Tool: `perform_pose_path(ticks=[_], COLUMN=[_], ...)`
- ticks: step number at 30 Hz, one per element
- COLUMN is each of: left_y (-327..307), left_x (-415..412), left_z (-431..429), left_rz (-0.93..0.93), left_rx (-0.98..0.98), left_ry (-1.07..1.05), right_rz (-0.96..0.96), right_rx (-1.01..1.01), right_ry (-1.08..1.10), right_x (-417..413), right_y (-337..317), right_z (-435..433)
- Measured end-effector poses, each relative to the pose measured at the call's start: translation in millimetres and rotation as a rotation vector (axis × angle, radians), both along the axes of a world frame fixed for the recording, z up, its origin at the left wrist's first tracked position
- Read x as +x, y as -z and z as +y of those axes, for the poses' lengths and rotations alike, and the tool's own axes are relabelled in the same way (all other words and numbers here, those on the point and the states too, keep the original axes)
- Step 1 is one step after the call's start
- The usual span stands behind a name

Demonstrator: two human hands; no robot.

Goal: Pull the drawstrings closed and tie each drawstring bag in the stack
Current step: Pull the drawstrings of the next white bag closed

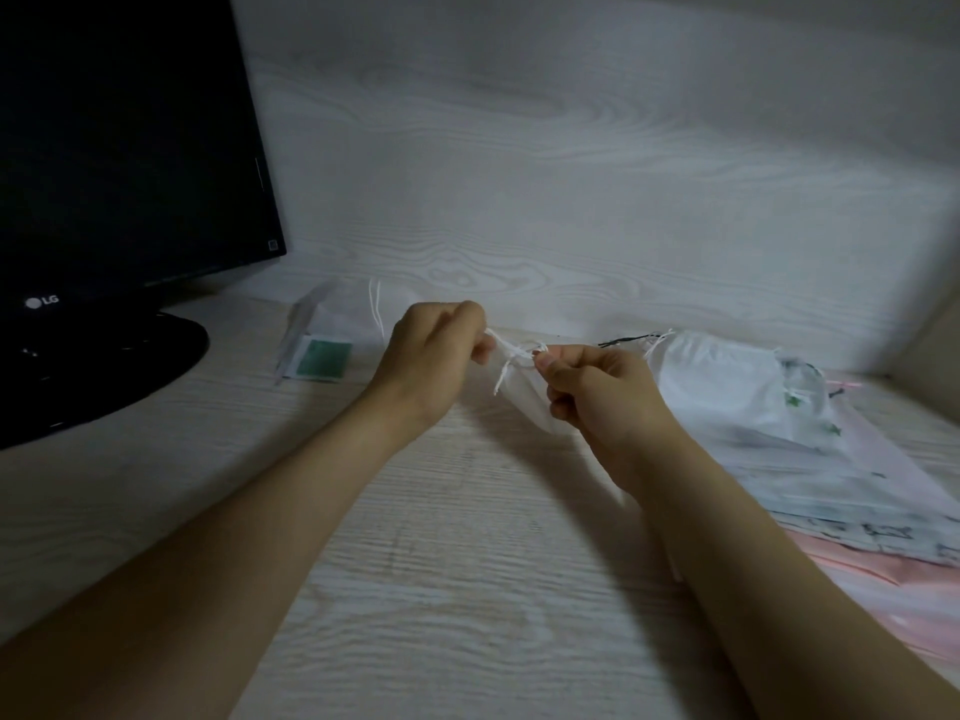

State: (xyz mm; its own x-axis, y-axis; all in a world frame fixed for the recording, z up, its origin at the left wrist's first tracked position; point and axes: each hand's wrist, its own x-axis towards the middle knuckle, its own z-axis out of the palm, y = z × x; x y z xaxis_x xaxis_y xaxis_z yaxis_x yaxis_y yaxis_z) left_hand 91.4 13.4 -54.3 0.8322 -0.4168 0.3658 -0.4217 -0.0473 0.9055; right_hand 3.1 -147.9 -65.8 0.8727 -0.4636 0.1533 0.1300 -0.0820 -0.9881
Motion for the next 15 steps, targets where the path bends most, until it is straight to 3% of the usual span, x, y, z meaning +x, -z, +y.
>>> perform_pose_path(ticks=[3,6,15], left_y=[-2.9,2.6,8.3], left_x=[-4.0,-3.2,-1.5], left_z=[0.1,-0.7,2.0], left_rz=[0.176,0.239,0.096], left_rx=[0.024,0.127,0.197], left_ry=[0.015,0.052,0.183], right_rz=[0.003,-0.003,-0.019], right_rx=[-0.021,-0.047,-0.110], right_ry=[0.005,0.005,-0.025], right_x=[1.7,2.0,-4.5], right_y=[1.8,3.0,-0.6], right_z=[-0.6,-0.2,3.5])
